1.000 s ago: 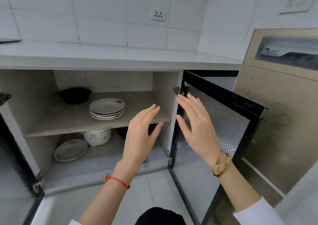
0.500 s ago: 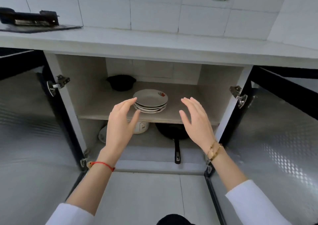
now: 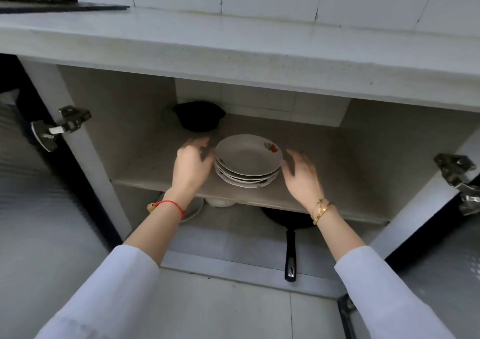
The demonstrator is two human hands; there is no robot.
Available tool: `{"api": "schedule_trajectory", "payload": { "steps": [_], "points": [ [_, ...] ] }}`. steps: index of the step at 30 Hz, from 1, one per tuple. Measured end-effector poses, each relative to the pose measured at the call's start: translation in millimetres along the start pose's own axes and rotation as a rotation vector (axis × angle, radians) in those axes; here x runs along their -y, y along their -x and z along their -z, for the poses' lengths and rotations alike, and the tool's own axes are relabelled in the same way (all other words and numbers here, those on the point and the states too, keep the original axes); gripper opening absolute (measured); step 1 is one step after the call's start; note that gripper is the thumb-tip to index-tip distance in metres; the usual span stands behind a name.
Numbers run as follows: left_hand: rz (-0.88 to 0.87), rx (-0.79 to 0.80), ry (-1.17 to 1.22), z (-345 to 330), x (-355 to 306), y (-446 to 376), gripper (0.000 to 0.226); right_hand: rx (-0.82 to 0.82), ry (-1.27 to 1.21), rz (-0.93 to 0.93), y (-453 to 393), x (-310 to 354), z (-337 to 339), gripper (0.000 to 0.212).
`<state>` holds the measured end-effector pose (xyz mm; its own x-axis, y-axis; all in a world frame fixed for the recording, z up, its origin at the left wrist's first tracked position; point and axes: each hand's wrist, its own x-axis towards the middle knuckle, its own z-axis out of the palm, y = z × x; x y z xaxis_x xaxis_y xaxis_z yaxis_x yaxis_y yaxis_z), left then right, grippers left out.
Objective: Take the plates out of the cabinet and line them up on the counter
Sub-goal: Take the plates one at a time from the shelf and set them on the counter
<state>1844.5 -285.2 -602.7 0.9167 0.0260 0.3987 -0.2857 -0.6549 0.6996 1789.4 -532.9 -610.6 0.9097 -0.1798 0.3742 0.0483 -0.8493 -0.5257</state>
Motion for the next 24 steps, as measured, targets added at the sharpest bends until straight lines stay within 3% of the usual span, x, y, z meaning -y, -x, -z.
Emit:
{"api": "schedule_trajectory", "payload": {
  "steps": [8, 24],
  "points": [
    [0.182, 0.214, -0.118, -49, 23, -48, 0.036, 0.090, -0.047, -0.178, -44, -34, -42, 0.034],
    [0.171, 0.183, -0.050, -65, 41, -48, 0.019, 0.015, -0.251, -0.237, -46, -40, -64, 0.027]
  ]
}}
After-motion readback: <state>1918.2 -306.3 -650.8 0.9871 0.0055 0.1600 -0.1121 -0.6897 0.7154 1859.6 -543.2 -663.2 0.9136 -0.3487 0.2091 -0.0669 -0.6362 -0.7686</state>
